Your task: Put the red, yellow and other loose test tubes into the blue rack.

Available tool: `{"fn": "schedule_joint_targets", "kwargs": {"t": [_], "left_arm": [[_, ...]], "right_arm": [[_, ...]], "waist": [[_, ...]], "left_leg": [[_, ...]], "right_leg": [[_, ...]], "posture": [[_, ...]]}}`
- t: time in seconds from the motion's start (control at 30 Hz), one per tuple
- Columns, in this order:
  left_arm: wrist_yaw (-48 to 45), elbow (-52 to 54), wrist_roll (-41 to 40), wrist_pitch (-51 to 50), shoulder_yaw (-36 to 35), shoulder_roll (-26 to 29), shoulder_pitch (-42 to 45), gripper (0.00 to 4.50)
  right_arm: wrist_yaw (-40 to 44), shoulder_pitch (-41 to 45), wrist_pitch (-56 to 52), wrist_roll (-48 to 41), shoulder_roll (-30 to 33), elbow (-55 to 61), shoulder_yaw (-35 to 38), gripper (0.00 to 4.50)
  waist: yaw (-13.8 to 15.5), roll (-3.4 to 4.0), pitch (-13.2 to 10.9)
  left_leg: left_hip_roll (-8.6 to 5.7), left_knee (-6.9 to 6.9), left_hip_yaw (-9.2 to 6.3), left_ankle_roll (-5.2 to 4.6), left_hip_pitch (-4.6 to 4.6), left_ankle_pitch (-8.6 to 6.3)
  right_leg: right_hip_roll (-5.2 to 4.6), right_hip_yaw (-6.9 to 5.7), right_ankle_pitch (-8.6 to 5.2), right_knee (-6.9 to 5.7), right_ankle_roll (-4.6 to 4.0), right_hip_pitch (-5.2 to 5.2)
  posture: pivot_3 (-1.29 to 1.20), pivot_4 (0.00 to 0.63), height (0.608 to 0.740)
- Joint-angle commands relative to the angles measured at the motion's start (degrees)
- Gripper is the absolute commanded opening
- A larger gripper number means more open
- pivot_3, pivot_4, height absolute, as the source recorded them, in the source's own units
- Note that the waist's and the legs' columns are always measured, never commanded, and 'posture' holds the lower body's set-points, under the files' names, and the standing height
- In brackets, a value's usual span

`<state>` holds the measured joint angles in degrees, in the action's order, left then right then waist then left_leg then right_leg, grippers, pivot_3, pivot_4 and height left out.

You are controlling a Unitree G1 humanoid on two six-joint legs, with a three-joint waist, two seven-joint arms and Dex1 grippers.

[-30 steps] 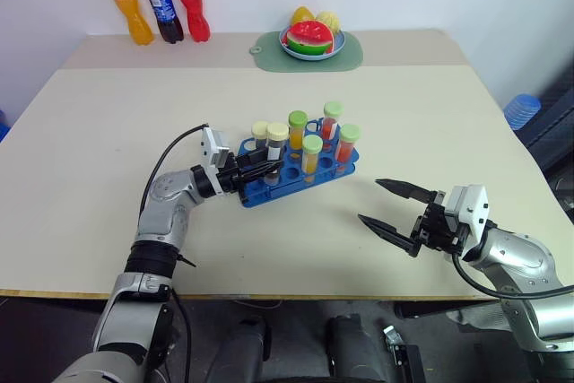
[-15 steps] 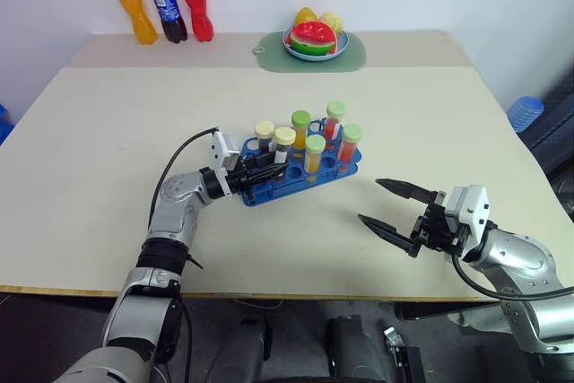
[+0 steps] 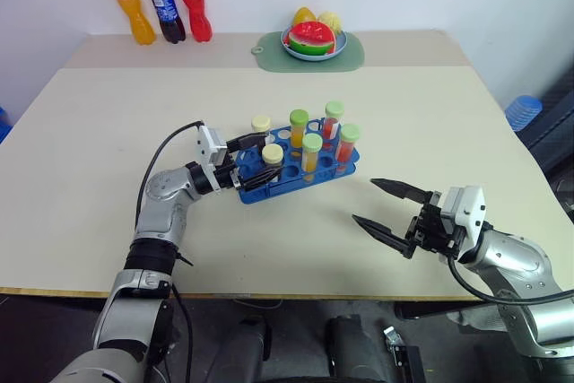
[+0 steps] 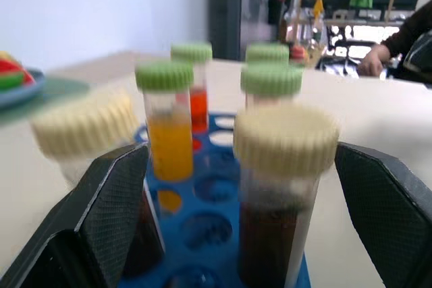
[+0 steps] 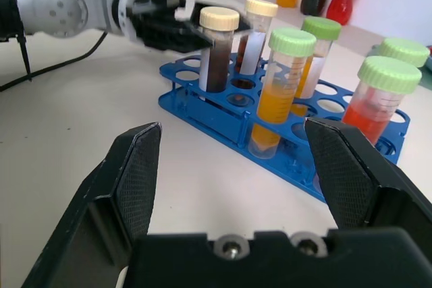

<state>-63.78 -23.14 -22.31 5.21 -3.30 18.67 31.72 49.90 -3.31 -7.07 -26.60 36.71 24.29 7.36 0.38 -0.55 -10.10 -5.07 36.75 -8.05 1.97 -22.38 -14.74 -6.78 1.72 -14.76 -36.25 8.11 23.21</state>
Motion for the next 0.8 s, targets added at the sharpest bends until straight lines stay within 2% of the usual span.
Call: {"fn": "schedule_joint_targets", "kwargs": {"t": [0.03,0.27,0.4,0.5,0.8], "left_arm": [[4.44,6.04,-2.23,-1.28,-3.21,0.64,-0.80,4.45],[12.90,19.22,-5.14,-13.96,-4.35,3.24,-5.44,4.45],[13.65,26.48,-6.01,-21.52,-3.00,7.10,-8.61,4.45],[11.49,32.78,-10.09,-28.54,-2.71,10.83,-11.01,4.45],[5.43,43.57,-17.36,-29.42,-9.42,18.14,-21.86,4.45]], "right_arm": [[0.88,1.85,-0.10,-1.85,0.20,0.03,1.10,3.73],[2.59,2.99,-1.10,-3.27,1.03,-1.48,1.96,3.73],[4.44,2.83,-2.58,-4.61,2.74,-1.35,3.27,3.73],[6.41,2.16,-3.82,-5.96,5.24,-1.44,5.33,3.73],[8.12,-4.41,-7.88,-7.35,10.39,0.56,13.12,3.73]], "waist": [[-0.02,0.00,0.00],[-0.02,0.00,0.00],[0.00,0.01,-0.01],[-0.01,0.01,-0.01],[0.19,0.03,-0.01]], "left_leg": [[0.01,0.00,-0.01,0.00,0.00,0.00],[0.01,0.00,-0.04,-0.03,0.00,-0.02],[0.01,0.00,-0.04,-0.03,0.00,-0.03],[0.01,-0.01,-0.03,-0.06,0.00,-0.04],[0.07,-0.05,-0.02,-0.08,0.00,-0.08]], "right_leg": [[0.00,0.00,0.00,0.00,0.00,0.00],[-0.01,0.01,0.00,0.01,0.00,0.00],[-0.01,0.01,0.00,0.01,0.00,0.01],[-0.01,0.01,0.00,0.02,0.00,0.00],[-0.02,0.02,-0.01,0.07,-0.02,0.00]], "posture": [[0.00,0.150,0.740],[0.00,0.150,0.740],[0.00,0.150,0.740],[0.00,0.150,0.740],[0.00,0.150,0.740]]}}
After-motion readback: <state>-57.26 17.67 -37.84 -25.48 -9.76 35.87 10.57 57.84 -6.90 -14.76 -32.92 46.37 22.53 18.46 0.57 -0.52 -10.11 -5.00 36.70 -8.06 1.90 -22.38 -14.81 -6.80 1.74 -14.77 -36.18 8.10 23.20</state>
